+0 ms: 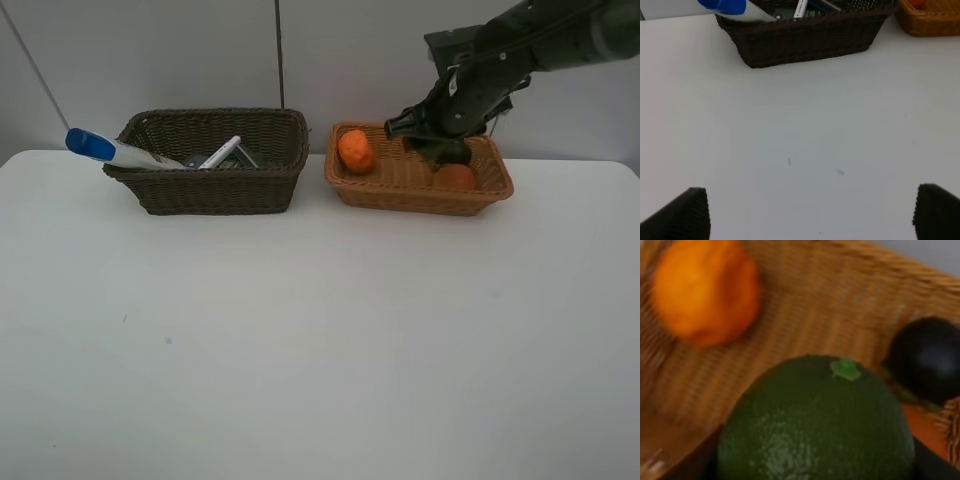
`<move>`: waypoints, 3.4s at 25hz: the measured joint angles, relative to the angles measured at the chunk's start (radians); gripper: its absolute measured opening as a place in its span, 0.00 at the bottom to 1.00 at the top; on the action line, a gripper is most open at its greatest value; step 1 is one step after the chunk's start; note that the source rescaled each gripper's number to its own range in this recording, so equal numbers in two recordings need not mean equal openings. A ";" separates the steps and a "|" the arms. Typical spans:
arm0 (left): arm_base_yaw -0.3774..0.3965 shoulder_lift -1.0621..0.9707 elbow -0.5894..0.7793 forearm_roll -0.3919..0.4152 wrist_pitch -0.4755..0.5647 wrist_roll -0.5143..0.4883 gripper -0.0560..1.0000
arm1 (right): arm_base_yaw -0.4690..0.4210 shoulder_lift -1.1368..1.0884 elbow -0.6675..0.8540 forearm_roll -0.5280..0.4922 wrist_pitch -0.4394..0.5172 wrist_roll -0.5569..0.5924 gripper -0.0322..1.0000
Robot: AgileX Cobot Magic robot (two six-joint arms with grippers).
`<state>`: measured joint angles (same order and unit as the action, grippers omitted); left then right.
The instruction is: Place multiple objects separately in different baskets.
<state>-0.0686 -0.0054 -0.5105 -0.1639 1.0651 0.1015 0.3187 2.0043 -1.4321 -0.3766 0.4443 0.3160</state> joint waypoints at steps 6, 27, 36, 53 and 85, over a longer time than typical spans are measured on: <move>0.000 0.000 0.000 0.000 0.000 0.000 1.00 | -0.091 0.090 -0.057 0.088 -0.049 0.002 0.40; 0.000 0.000 0.000 0.000 0.000 0.000 1.00 | -0.299 -0.151 -0.029 0.210 0.287 -0.037 0.99; 0.000 0.000 0.000 0.000 0.000 0.000 1.00 | -0.311 -0.543 0.395 0.279 0.333 -0.102 0.99; 0.000 0.000 0.000 0.000 0.000 0.000 1.00 | -0.311 -1.702 0.888 0.337 0.618 -0.127 0.99; 0.000 0.000 0.000 0.000 0.000 0.000 1.00 | -0.311 -2.011 0.923 0.360 0.627 -0.259 0.99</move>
<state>-0.0686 -0.0054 -0.5105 -0.1639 1.0651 0.1015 0.0073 -0.0066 -0.5094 -0.0169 1.0711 0.0565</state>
